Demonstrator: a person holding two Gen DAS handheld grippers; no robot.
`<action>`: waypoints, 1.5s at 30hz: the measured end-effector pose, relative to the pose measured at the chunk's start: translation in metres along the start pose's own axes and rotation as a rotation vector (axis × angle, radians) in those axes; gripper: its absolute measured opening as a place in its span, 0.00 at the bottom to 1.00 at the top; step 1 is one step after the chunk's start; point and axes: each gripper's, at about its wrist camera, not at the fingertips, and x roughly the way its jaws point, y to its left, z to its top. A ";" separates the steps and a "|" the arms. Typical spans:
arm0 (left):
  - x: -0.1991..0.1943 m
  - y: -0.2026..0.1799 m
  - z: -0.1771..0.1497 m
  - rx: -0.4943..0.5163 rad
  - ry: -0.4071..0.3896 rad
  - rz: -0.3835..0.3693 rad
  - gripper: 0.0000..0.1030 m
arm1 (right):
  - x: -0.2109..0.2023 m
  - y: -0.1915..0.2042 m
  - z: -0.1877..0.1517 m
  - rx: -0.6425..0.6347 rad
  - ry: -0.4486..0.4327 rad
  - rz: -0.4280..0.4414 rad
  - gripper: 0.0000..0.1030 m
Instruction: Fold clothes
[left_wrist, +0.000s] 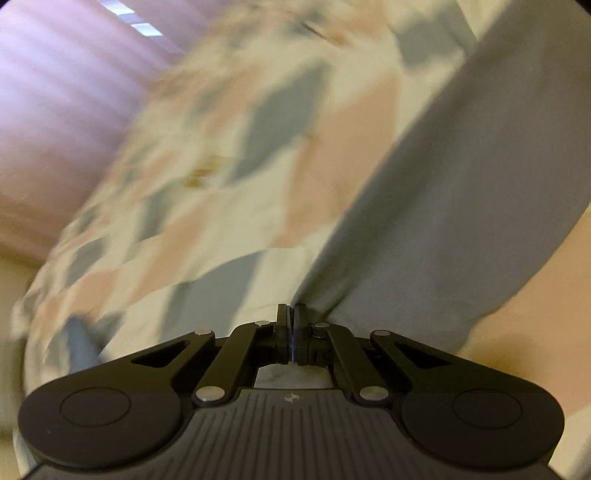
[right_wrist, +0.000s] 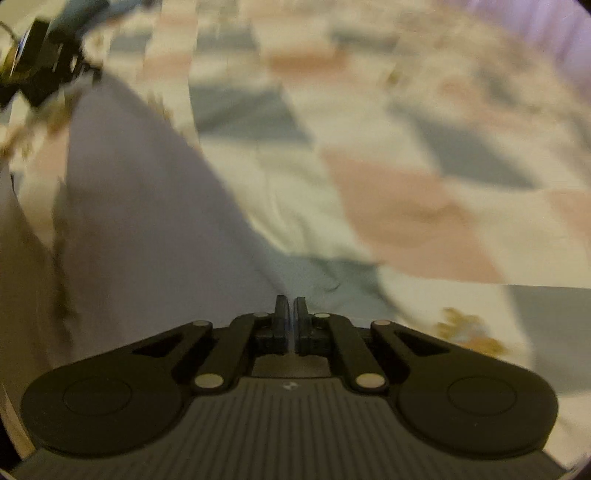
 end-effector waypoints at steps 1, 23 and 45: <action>-0.026 0.000 -0.005 -0.040 -0.009 0.024 0.00 | -0.021 0.010 -0.006 -0.001 -0.044 -0.032 0.01; -0.151 -0.129 -0.093 -0.253 0.125 0.019 0.19 | -0.073 0.052 -0.092 -0.123 -0.013 -0.181 0.53; -0.101 -0.183 -0.083 0.380 0.077 -0.052 0.06 | 0.022 0.028 -0.048 -0.380 0.233 -0.142 0.57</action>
